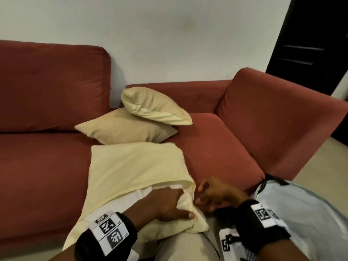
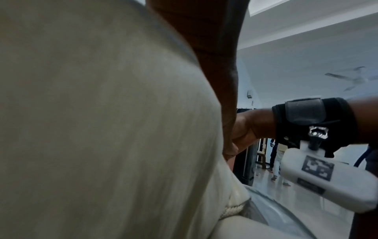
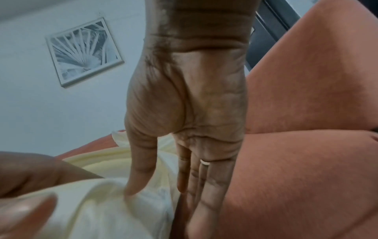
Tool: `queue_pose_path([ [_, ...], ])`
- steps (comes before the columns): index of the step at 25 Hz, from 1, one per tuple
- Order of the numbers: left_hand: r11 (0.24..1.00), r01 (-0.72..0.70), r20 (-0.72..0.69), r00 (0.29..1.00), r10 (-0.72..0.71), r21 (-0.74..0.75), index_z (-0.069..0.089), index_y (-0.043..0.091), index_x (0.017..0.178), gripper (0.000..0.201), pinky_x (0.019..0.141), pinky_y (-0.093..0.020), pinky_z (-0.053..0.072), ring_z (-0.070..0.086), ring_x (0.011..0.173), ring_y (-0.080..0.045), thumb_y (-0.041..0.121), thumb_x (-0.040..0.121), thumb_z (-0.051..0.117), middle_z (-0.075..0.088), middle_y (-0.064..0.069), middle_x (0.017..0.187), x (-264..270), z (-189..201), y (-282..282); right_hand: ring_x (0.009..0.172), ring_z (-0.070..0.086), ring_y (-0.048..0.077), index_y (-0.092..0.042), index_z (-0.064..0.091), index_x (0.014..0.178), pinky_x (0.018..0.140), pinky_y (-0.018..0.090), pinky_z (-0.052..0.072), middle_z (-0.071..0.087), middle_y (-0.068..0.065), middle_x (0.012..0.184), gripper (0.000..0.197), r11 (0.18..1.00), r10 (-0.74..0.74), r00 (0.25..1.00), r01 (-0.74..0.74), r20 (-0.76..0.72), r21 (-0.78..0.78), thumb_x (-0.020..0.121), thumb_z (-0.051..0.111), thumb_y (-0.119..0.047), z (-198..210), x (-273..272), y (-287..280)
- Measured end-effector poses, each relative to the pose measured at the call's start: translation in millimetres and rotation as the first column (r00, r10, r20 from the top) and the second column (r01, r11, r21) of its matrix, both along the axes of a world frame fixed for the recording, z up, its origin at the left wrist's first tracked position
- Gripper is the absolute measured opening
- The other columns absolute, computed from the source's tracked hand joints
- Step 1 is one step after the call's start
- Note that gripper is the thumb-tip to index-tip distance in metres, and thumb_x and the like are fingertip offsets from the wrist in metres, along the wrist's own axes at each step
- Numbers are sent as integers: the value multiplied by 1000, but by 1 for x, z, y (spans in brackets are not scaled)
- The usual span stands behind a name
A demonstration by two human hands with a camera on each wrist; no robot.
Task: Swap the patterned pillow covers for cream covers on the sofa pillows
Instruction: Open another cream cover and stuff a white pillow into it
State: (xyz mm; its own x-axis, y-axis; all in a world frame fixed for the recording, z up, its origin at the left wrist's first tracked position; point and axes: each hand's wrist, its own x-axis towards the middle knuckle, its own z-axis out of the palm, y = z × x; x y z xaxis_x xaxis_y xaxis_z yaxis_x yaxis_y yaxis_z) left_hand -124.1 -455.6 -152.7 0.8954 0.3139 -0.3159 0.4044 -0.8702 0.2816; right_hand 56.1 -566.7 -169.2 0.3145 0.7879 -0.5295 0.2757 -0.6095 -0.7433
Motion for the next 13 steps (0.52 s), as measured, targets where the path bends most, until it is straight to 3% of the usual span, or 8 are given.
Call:
queue_pose_path([
  [3, 995, -12, -35, 999, 9, -97, 33, 26, 147, 80, 106, -29, 35, 40, 135, -18, 72, 83, 49, 40, 2, 151, 3, 3, -7, 56, 59, 17, -2, 62, 95, 57, 32, 50, 62, 10, 68, 20, 998, -16, 994, 22, -109, 62, 86, 72, -16, -10, -10, 10],
  [7, 986, -76, -16, 997, 74, -146, 45, 24, 141, 73, 103, -34, 40, 49, 127, -18, 71, 84, 47, 51, 1, 142, 3, -1, 9, 34, 49, 6, -5, 53, 71, 39, 20, 41, 54, -6, 40, 28, 983, -88, 995, 95, -52, 159, 95, 62, -14, -14, -20, 19],
  [11, 993, -32, 32, 999, 35, -110, 42, 27, 144, 54, 108, -36, 37, 45, 131, -17, 52, 96, 45, 47, 1, 146, -1, 2, 25, 33, 45, 5, -2, 50, 77, 35, 17, 37, 52, -2, 45, 23, 948, -150, 981, 179, -126, 265, 94, 62, -10, -7, -26, 24],
  [13, 993, -54, 48, 997, 59, -105, 43, 30, 143, 55, 108, -36, 36, 45, 131, -16, 56, 95, 43, 47, 3, 146, -4, 15, 31, 34, 45, 5, -3, 49, 82, 35, 19, 38, 52, 2, 49, 18, 904, -227, 959, 273, -172, 328, 94, 62, -7, -1, -25, 30],
])
